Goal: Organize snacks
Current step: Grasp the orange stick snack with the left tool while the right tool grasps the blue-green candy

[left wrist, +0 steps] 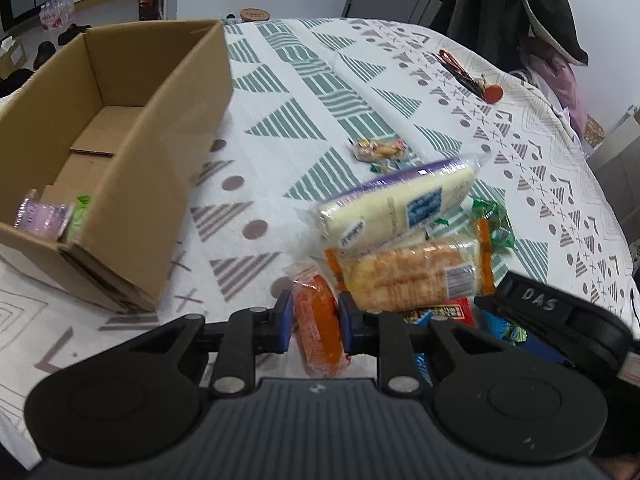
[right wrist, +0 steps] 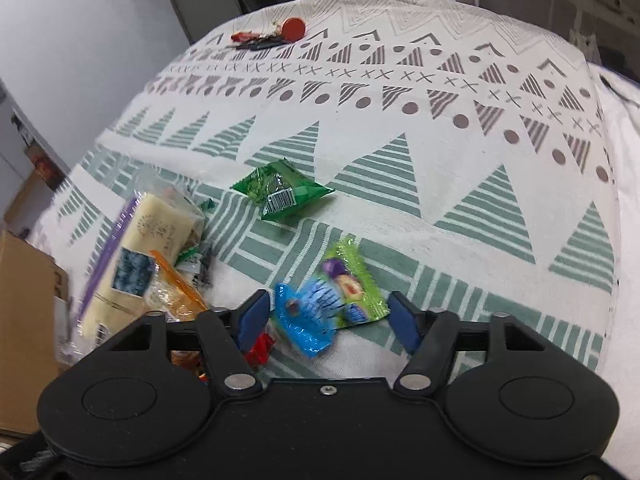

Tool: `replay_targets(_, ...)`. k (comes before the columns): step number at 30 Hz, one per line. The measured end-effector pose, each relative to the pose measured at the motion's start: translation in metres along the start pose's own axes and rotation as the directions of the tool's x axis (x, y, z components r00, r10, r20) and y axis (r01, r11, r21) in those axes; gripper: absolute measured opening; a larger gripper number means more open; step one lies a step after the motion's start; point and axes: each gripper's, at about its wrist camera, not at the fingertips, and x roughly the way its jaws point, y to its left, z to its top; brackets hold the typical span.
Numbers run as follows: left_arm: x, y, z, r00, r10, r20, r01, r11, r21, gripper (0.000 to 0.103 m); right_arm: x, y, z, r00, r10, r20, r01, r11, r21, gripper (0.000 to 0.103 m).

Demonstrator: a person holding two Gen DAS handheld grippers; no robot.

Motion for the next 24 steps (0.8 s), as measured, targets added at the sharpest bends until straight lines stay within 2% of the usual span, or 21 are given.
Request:
replay_targets(1,-0.002,0.003,0.001,1.000,-0.002,0.002,0.002,1.000,-0.007,0.018,0.002,0.002,0.001,1.000,-0.010,0.000,0.010,1.000,-0.015,0.052)
replay_targets(6,-0.011,0.009,0.004,1.000,-0.012,0.009,0.012,1.000,0.005,0.017,-0.003,0.010,-0.002,1.000,-0.015,0.013,0.016,0.998,-0.053,0.036)
replay_targets(15,-0.042,0.016,0.008,0.998,-0.032,0.058,0.031,0.999,0.021,0.017,-0.036,0.003,-0.004,0.996,0.041,0.084,-0.040,0.999,-0.014,0.035)
replay_targets(24,-0.085,0.024,0.021,0.988,-0.048,0.146,0.045,0.999,0.025,0.017,-0.063,0.030,-0.009,0.979,0.140,0.147,-0.128,0.987,-0.093,0.035)
